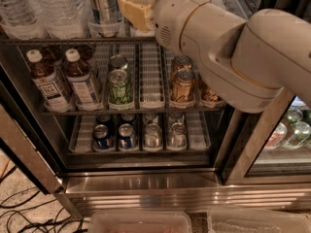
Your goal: Pick redbull can from top shelf of fridge
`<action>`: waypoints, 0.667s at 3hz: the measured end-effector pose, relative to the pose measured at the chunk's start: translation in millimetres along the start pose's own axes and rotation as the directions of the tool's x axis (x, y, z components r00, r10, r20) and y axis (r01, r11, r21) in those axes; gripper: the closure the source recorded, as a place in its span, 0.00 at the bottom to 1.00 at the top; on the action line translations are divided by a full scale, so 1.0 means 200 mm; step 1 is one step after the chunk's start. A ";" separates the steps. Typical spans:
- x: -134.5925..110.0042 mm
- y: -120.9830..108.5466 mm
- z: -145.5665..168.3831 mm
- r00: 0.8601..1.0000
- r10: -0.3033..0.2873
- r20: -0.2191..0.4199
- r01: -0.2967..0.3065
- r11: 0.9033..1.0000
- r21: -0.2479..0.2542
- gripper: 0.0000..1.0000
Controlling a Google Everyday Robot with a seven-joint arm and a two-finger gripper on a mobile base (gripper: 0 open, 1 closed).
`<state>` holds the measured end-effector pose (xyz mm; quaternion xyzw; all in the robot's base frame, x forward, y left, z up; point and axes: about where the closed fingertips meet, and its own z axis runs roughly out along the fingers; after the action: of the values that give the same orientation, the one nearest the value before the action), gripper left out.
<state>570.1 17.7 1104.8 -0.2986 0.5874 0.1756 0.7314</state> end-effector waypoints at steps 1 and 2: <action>0.02 0.04 -0.07 1.000 0.011 -0.019 -0.011 1.000 0.010 1.00; 0.07 0.07 -0.14 0.998 0.029 -0.047 -0.028 0.999 0.016 1.00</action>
Offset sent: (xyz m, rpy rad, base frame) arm -0.0426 -0.0214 -0.0414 0.0021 0.1029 -0.0385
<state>543.5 9.7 1085.1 -0.2887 0.6102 0.1744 0.7169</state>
